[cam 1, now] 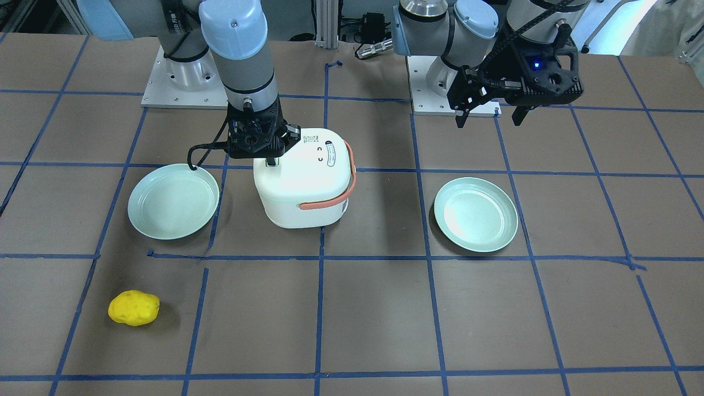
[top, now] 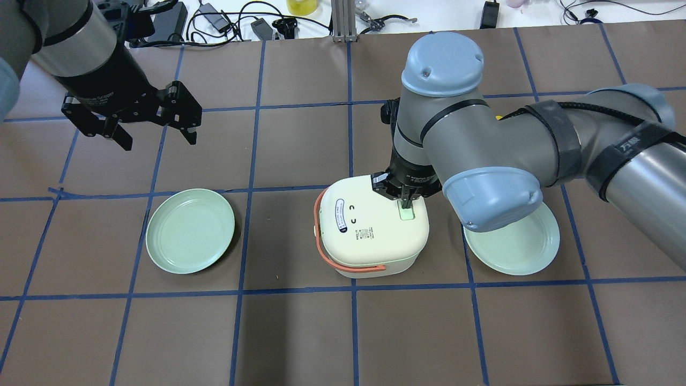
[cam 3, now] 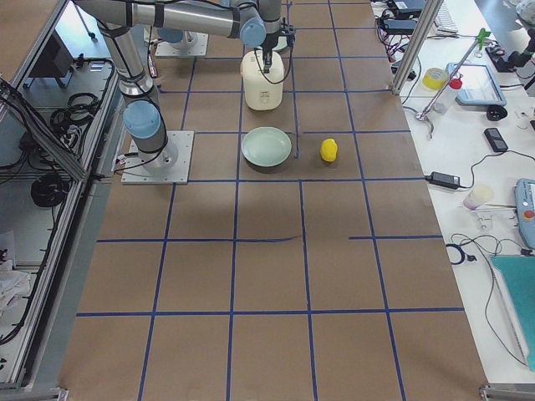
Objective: Press rice cooker button
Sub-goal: 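Press the lid button with the right gripper tip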
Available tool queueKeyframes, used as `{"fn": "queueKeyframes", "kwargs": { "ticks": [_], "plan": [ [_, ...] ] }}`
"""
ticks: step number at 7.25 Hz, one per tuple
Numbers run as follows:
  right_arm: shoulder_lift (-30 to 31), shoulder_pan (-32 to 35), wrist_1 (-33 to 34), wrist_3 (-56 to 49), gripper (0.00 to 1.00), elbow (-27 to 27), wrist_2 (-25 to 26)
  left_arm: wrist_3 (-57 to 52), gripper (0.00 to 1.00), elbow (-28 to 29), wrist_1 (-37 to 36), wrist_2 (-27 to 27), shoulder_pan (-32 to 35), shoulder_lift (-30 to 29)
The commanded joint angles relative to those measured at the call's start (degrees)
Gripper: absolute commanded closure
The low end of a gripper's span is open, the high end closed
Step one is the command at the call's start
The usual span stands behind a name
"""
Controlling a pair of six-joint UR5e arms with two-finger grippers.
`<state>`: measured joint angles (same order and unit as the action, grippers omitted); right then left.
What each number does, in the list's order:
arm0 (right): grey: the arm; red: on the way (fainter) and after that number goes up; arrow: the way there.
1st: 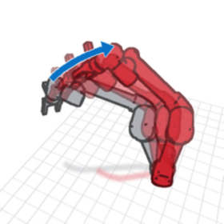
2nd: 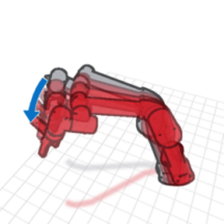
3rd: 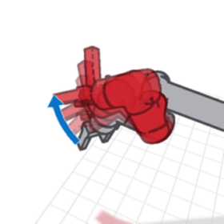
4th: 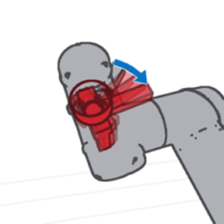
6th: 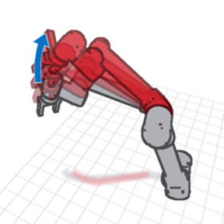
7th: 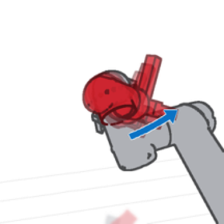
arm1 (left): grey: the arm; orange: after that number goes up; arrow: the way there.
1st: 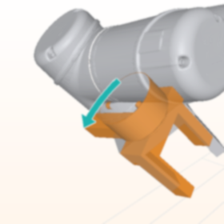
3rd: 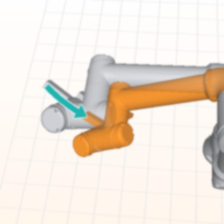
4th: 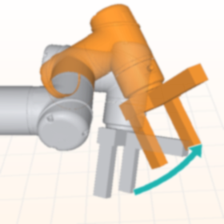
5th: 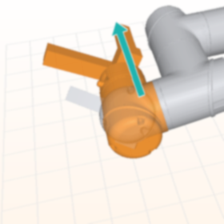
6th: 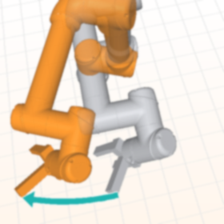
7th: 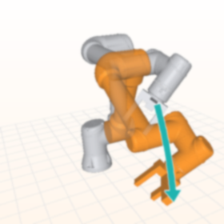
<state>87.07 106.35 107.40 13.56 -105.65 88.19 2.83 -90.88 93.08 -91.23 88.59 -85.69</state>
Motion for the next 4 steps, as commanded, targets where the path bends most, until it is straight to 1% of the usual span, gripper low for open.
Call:
{"fn": "queueKeyframes", "kwargs": {
  "ticks": [1,2,3,4],
  "plan": [
    [0.6,-0.4,-0.6,0.0,0.00,2.4,1.6,0.0,0.00,0.0,0.0,0.0,0.0,0.0],
    [0.4,-1.8,-2.2,-0.4,0.00,5.7,2.5,0.0,0.00,0.0,0.0,0.0,0.0,0.0],
    [0.3,-4.8,-7.0,-1.0,0.00,10.8,2.6,0.1,0.00,0.0,0.0,0.0,0.0,0.0],
    [0.3,-9.7,-12.9,-4.4,0.00,15.9,1.9,0.0,0.00,0.0,0.0,0.0,0.0,0.0]
  ]
}}
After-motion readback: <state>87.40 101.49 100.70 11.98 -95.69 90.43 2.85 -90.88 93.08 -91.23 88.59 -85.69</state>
